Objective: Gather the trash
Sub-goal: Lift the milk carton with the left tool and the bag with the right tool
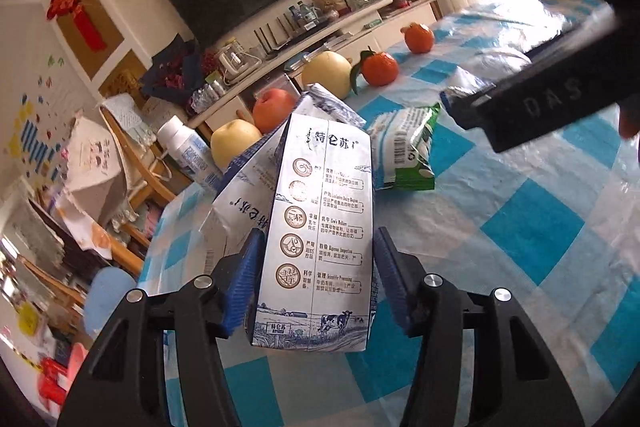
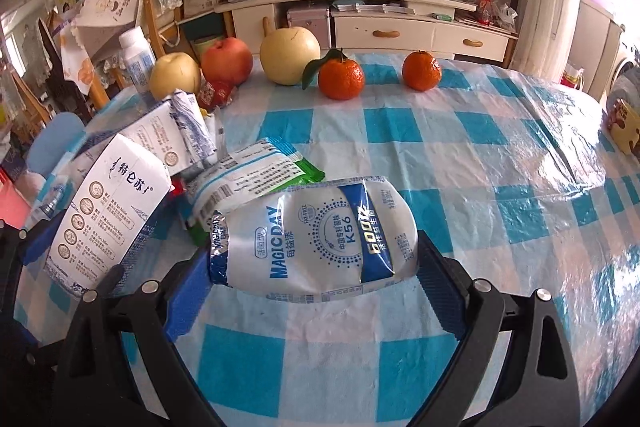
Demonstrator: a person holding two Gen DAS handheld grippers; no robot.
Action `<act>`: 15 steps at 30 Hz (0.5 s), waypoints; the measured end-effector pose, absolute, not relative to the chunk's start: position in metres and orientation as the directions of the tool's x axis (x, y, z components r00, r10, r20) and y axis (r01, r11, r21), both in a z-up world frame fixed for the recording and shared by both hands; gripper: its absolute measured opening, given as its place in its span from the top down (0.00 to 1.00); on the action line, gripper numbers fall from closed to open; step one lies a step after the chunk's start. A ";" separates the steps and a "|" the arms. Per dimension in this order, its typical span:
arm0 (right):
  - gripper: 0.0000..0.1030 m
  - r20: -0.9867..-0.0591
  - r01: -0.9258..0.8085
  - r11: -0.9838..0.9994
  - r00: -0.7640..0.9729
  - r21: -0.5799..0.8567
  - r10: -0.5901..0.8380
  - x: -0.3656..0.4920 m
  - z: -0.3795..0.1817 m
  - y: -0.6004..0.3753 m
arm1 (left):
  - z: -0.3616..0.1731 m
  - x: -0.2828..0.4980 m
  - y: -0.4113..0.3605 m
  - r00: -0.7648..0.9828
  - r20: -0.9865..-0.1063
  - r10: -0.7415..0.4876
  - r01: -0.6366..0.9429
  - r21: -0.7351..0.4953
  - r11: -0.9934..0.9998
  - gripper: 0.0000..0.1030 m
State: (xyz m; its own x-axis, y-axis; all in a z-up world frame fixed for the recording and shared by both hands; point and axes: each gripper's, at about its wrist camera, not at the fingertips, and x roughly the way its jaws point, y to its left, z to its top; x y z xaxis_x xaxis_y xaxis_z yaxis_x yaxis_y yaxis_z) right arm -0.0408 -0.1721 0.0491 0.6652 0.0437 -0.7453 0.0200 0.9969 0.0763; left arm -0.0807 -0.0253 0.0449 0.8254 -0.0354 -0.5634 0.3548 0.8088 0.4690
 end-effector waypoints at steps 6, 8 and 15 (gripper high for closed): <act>0.10 -0.716 -0.002 0.995 0.694 0.096 0.070 -0.059 0.065 -0.151 | 0.078 -0.085 0.015 0.827 -0.556 -0.082 0.318 0.342 0.884 0.45; 0.10 -0.714 -0.012 0.995 0.696 0.096 0.077 -0.063 0.068 -0.140 | 0.090 -0.085 0.035 0.827 -0.554 -0.100 0.304 0.290 0.907 0.45; 0.10 -0.713 -0.119 0.989 0.686 0.088 0.146 -0.071 0.079 -0.078 | 0.121 -0.077 0.119 0.834 -0.545 -0.083 0.184 0.133 0.974 0.45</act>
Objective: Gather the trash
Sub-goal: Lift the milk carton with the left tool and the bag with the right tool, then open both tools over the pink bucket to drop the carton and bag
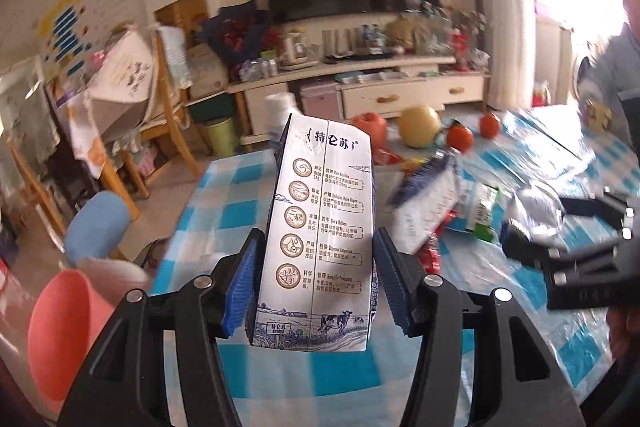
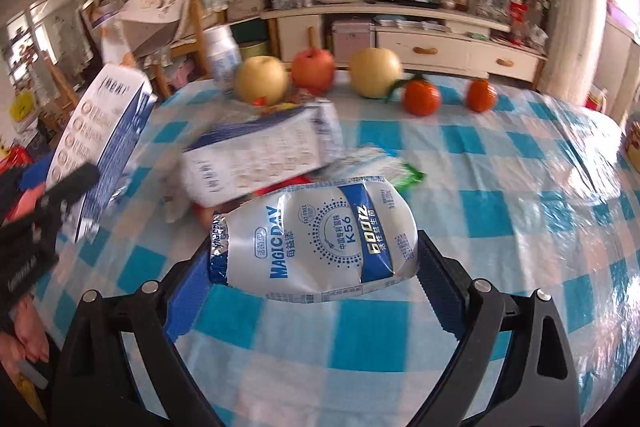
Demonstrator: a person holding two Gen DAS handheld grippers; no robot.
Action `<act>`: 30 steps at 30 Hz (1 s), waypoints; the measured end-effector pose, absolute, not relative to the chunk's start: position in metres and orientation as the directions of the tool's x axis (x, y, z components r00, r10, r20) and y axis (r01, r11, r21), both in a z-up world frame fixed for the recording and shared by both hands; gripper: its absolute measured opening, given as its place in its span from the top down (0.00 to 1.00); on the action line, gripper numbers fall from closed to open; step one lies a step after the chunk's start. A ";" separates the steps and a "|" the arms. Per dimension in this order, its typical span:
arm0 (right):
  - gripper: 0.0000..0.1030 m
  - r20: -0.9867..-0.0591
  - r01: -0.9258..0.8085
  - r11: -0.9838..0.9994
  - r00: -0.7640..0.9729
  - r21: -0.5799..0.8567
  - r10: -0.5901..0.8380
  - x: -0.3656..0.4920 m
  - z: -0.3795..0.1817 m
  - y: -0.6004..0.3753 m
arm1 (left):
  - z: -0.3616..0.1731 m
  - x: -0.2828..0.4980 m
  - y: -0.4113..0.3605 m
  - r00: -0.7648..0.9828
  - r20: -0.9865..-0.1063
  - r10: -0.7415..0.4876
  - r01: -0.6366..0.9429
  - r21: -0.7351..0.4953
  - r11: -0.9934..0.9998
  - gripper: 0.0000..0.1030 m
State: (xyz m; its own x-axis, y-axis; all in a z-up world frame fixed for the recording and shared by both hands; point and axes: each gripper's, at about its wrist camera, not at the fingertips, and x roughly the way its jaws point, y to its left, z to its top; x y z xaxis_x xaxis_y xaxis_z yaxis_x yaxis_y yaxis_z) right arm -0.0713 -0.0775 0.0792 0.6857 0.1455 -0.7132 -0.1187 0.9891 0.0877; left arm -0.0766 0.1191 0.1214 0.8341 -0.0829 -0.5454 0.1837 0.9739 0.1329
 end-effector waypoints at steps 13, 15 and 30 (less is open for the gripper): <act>0.10 -0.673 -0.576 0.817 0.600 0.011 0.432 -0.065 0.112 0.154 | 0.132 -0.065 0.354 0.774 -0.593 0.220 -0.327 -0.077 0.942 0.45; 0.10 -0.669 -0.641 0.767 0.574 -0.008 0.473 -0.063 0.113 0.194 | 0.127 -0.068 0.389 0.749 -0.615 0.247 -0.389 -0.105 0.915 0.45; 0.04 -0.723 -0.791 0.609 0.458 -0.065 0.517 -0.054 0.053 0.344 | 0.078 -0.078 0.499 0.642 -0.738 0.208 -0.567 -0.274 0.777 0.40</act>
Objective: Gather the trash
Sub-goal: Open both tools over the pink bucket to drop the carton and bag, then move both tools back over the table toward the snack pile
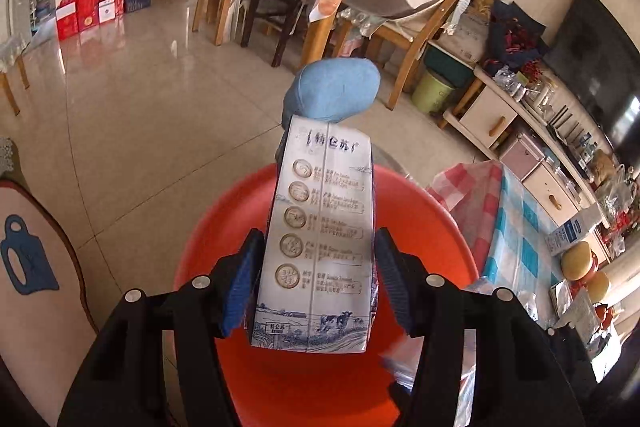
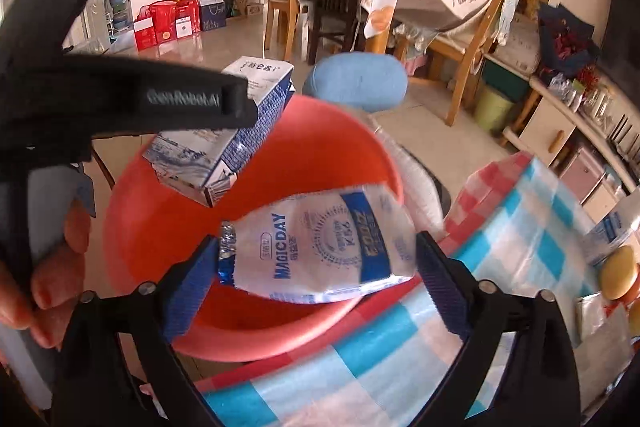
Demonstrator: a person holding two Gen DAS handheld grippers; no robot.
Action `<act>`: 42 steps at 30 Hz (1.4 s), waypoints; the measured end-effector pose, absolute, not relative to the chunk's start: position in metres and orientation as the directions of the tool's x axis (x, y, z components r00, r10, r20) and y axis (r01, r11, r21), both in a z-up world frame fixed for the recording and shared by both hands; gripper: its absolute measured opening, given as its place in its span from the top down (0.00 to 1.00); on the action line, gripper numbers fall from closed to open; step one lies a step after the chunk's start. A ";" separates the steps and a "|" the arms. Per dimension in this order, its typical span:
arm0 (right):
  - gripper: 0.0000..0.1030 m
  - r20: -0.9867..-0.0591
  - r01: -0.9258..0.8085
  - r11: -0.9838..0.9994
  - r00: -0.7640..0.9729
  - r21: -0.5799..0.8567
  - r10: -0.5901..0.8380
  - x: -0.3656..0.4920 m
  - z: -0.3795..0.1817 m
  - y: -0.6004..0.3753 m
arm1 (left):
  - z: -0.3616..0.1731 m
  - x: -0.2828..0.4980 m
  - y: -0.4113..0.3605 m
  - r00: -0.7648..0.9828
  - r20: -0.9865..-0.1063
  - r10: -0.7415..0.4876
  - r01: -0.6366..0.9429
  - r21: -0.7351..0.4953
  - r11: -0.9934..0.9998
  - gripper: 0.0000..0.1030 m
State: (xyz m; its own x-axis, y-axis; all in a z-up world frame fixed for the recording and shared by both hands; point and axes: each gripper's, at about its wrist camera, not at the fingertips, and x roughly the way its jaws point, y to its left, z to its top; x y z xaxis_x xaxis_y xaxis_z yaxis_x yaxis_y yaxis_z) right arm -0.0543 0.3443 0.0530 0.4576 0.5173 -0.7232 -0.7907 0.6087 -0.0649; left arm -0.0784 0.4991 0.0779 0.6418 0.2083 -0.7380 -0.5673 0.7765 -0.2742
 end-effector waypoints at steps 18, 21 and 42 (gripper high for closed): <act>0.04 -0.666 -0.668 0.744 0.552 0.006 0.502 -0.087 0.059 0.259 | 0.110 -0.084 0.452 0.822 -0.499 0.275 -0.468 -0.316 0.825 0.14; 0.04 -0.660 -0.648 0.761 0.570 0.005 0.490 -0.097 0.058 0.237 | 0.117 -0.081 0.435 0.859 -0.449 0.247 -0.410 -0.313 0.857 0.14; 0.04 -0.643 -0.523 0.852 0.651 0.006 0.404 -0.135 0.061 0.105 | 0.121 -0.052 0.302 0.880 -0.466 0.090 -0.136 -0.065 0.989 0.13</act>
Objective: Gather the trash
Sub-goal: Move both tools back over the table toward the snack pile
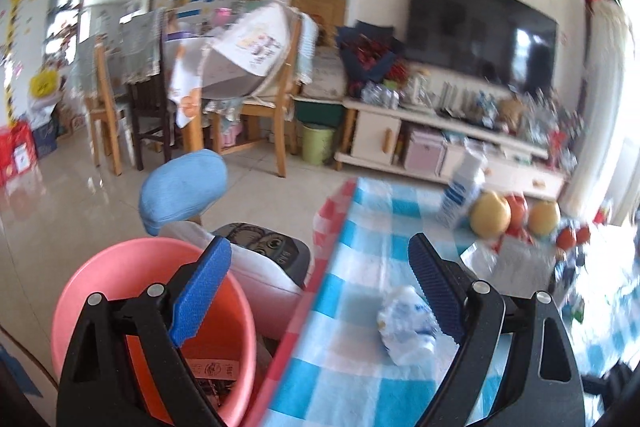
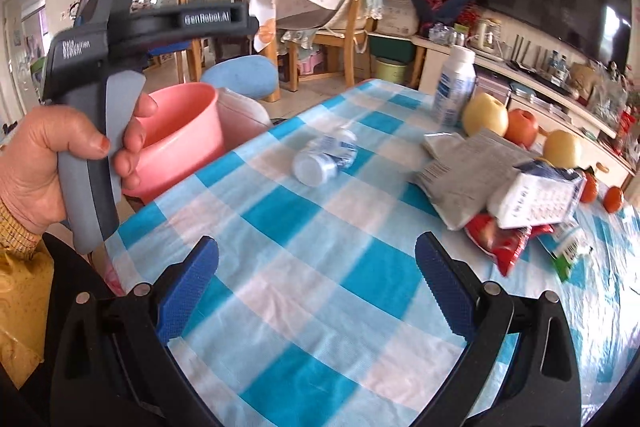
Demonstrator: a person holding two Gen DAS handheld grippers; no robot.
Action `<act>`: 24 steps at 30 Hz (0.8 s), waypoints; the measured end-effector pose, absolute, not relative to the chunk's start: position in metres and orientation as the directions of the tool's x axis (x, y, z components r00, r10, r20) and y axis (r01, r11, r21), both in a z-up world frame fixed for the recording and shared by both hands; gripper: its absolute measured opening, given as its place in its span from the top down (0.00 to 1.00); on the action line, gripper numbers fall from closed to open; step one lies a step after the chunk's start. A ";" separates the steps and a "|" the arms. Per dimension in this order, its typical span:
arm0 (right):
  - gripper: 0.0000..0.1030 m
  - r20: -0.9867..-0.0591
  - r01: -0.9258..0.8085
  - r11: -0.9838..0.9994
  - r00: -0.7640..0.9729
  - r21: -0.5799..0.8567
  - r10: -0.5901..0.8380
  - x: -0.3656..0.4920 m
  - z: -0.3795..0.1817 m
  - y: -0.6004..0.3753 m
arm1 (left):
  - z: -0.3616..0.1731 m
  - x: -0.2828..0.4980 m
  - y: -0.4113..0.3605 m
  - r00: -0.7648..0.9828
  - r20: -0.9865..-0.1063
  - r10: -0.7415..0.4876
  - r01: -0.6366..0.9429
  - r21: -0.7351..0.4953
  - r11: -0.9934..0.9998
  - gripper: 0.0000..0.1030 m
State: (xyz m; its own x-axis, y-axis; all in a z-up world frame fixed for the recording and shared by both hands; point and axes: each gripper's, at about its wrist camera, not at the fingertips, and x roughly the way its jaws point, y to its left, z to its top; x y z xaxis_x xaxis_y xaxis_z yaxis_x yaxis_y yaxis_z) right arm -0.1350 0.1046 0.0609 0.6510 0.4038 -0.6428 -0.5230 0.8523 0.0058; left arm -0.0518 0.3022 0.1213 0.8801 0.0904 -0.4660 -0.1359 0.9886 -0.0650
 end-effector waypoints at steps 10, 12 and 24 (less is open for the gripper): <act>0.04 -0.643 -0.495 0.866 0.643 0.067 0.417 -0.132 0.070 0.059 | 0.106 -0.043 0.239 0.845 -0.534 0.002 0.027 0.046 0.999 0.13; 0.04 -0.642 -0.480 0.874 0.648 0.074 0.410 -0.130 0.074 0.048 | 0.105 -0.043 0.232 0.844 -0.537 -0.015 0.041 0.036 0.999 0.13; 0.04 -0.637 -0.307 0.929 0.678 0.208 0.367 -0.098 0.088 -0.049 | 0.091 -0.037 0.172 0.788 -0.591 -0.172 0.222 0.013 0.975 0.13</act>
State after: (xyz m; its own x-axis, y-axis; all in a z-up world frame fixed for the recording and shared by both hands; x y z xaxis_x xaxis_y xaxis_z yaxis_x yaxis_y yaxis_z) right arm -0.0977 -0.0488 0.0883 0.6775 0.3672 -0.6372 -0.3072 0.9285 0.2084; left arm -0.0373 0.1717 0.0914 0.7882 -0.1717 -0.5910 0.2220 0.9750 0.0130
